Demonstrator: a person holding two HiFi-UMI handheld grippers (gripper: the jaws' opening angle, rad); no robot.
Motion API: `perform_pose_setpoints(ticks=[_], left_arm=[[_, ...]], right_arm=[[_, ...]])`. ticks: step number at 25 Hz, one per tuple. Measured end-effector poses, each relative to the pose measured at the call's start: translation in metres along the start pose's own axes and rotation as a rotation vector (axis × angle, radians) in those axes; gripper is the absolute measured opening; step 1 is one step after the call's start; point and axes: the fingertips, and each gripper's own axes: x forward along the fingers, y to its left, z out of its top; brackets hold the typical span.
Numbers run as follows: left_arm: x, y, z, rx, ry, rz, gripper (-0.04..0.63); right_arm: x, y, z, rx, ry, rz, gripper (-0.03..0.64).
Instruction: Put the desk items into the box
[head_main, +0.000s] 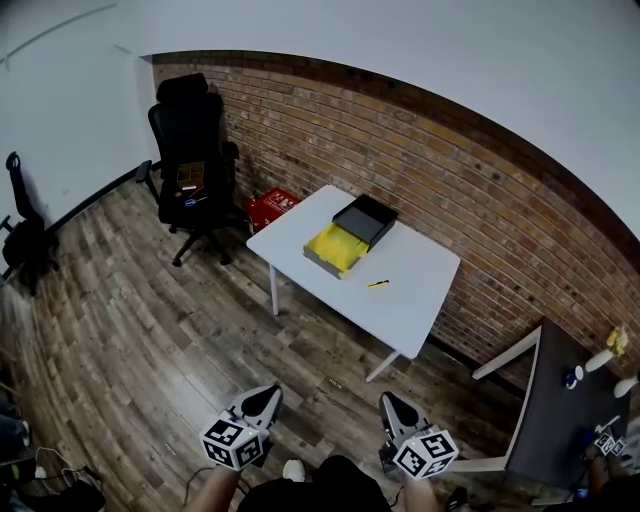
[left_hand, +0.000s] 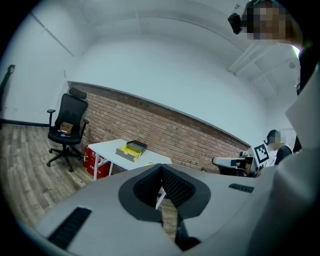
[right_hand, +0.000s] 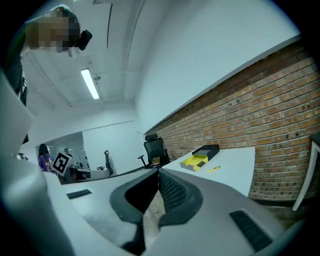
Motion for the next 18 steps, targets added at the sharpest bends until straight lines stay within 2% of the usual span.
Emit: perform_pose_setpoints(ticks=[8, 18], left_arm=[[0.0, 0.014, -0.004, 0.002, 0.021, 0.011, 0.005], [0.038, 0.03, 0.005, 0.001, 0.032, 0.036, 0.005]], right_arm=[[0.013, 0.003, -0.004, 0.012, 0.009, 0.007, 0.021], [0.051, -0.032, 0.005, 0.023, 0.021, 0.012, 0.021]])
